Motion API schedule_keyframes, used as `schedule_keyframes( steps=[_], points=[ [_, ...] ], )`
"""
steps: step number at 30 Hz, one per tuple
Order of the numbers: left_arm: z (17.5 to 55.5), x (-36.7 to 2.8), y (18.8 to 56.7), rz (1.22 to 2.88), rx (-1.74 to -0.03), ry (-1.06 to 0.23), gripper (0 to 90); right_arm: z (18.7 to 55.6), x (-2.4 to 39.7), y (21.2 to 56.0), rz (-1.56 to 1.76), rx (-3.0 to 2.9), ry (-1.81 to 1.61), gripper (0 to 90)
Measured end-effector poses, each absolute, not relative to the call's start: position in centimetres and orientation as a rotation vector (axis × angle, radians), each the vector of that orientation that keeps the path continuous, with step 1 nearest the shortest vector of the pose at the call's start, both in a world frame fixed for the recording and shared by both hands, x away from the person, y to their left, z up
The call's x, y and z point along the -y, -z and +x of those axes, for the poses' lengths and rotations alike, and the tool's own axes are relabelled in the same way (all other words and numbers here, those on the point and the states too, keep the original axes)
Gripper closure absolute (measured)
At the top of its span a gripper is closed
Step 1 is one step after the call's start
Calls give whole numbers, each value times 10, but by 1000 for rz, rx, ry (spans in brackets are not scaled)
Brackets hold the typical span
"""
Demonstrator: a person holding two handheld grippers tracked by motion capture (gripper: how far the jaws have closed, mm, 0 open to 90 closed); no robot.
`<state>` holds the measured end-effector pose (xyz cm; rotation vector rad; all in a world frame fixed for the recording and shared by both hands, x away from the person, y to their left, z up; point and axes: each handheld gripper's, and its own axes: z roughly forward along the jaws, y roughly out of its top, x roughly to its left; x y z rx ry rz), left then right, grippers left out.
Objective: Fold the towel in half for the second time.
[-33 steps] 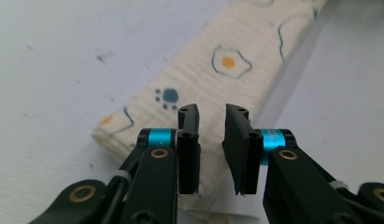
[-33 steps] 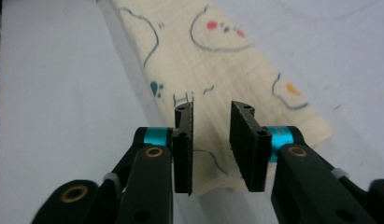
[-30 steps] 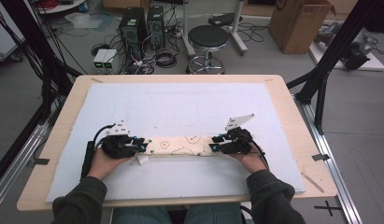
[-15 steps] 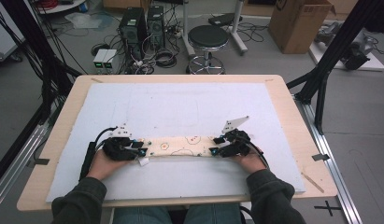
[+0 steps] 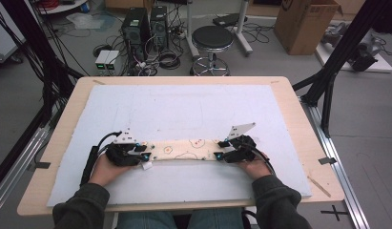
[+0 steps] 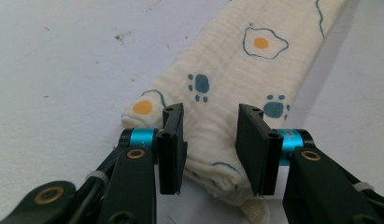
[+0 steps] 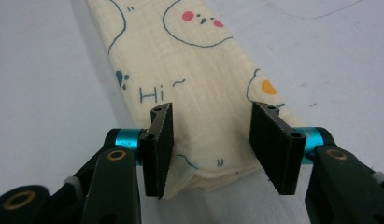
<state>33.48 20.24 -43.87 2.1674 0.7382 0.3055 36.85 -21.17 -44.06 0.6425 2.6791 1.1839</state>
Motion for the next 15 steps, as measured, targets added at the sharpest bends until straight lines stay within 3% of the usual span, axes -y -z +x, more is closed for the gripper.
schedule_keyframes(
  steps=[4, 15],
  points=[
    [334, -202, 438, 2162, -748, -301, 607, 368, 212, 441, 650, -2675, -1191, 491],
    [334, -216, 422, 2021, -789, -275, 479, 365, 215, 425, 701, -2628, -1331, 399]
  ],
)
